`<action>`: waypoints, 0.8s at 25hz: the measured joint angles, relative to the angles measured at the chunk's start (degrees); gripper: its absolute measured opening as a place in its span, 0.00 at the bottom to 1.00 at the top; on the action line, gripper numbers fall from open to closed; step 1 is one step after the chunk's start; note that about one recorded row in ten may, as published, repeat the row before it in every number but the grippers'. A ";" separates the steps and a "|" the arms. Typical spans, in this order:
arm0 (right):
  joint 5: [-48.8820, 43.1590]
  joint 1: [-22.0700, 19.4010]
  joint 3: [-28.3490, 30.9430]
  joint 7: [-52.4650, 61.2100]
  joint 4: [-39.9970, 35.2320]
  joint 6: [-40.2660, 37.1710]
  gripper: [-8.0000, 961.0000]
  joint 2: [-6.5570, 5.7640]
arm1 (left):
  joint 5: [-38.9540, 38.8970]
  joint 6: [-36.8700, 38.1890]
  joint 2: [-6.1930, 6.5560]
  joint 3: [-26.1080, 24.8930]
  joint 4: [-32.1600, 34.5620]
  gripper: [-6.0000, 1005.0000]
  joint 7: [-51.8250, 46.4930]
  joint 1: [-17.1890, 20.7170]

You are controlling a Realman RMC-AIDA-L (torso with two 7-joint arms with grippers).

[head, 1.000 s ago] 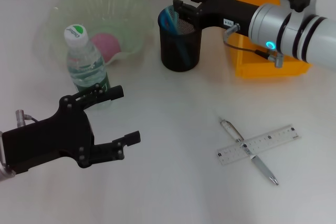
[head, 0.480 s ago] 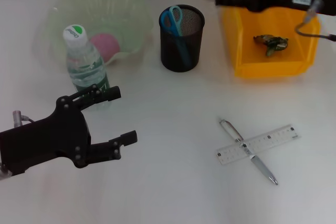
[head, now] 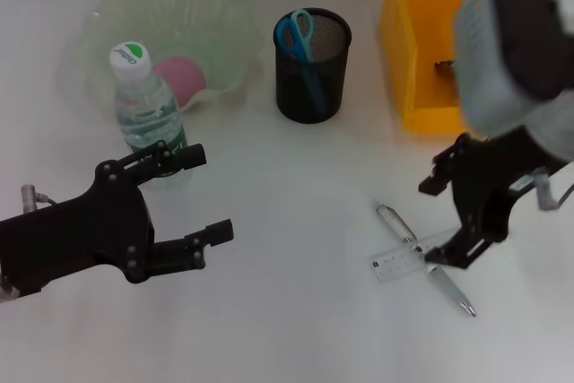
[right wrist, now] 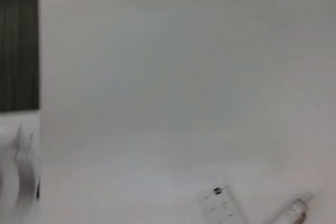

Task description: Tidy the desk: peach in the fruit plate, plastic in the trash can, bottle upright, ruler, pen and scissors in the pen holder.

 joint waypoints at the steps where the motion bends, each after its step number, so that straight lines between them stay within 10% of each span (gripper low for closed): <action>1: 0.00 0.00 0.00 0.00 0.00 0.00 0.87 0.00 | 0.00 -0.01 0.00 0.00 0.03 0.86 0.00 0.02; 9: -3.66 0.63 -14.95 -5.42 1.69 7.24 0.84 0.19 | 0.01 -0.07 0.02 -0.15 0.49 0.86 -0.13 0.13; 20: -1.22 3.62 -16.55 -6.50 7.34 9.93 0.72 0.32 | 0.01 0.07 0.00 -0.18 1.27 0.86 -0.66 0.04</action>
